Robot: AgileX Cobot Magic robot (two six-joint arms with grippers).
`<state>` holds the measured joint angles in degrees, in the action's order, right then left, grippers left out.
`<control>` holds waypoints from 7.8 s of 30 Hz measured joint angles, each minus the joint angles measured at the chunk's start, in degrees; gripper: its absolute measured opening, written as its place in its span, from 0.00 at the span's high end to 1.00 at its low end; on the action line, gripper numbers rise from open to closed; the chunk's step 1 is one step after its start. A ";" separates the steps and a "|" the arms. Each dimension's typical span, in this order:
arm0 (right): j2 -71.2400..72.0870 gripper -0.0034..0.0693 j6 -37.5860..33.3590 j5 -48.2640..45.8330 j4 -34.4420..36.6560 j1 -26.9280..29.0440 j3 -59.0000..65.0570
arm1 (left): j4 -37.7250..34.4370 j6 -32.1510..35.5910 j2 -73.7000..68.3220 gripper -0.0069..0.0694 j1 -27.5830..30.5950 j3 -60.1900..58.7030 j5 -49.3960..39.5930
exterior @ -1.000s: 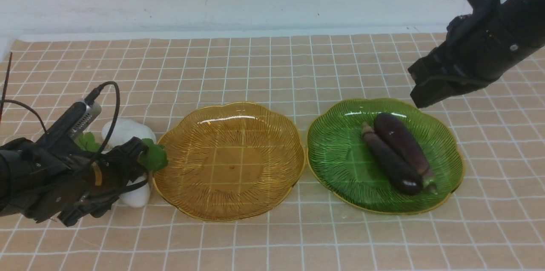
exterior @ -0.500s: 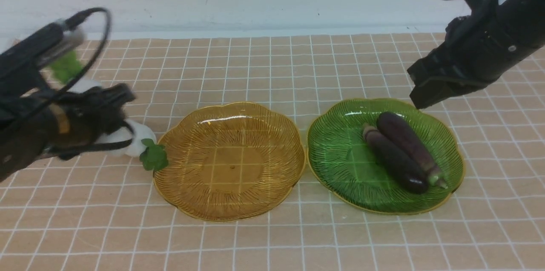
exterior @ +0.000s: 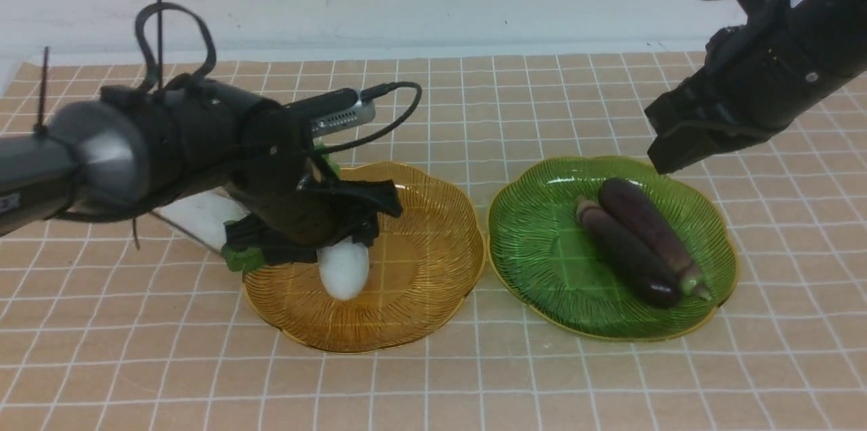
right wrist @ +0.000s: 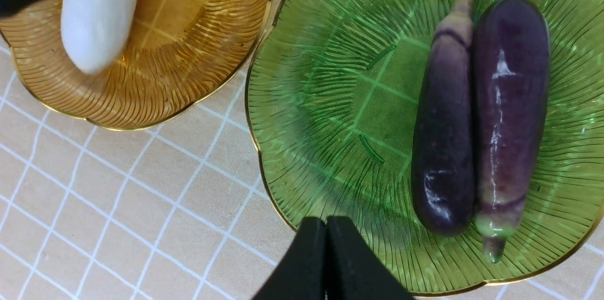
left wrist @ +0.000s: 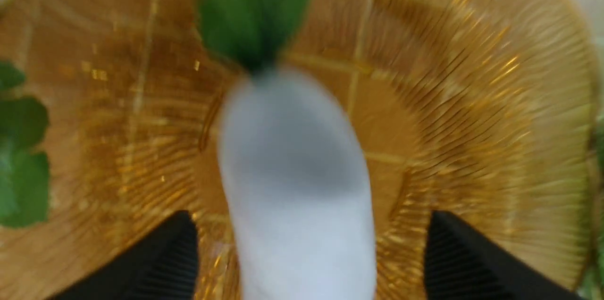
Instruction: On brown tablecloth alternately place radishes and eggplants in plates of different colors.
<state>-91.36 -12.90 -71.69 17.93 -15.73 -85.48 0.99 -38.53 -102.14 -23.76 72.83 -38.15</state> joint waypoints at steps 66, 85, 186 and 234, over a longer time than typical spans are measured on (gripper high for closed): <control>2.91 0.97 -0.30 0.00 -0.95 0.00 0.21 | -17.35 23.94 -20.13 0.22 4.95 36.27 -25.23; 54.14 0.97 9.07 7.58 -12.66 0.95 25.63 | -14.32 24.63 -21.59 0.41 4.95 45.50 -32.09; 91.89 0.97 6.19 49.74 -15.36 16.37 87.08 | -6.16 45.79 91.66 0.92 13.38 -60.08 20.52; 91.89 0.97 6.19 49.74 -15.36 16.37 87.08 | -6.13 46.71 102.83 0.92 18.37 -74.45 16.33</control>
<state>0.53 -6.72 -21.95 2.57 0.64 1.59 -5.13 8.18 0.70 -5.39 -1.62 -21.82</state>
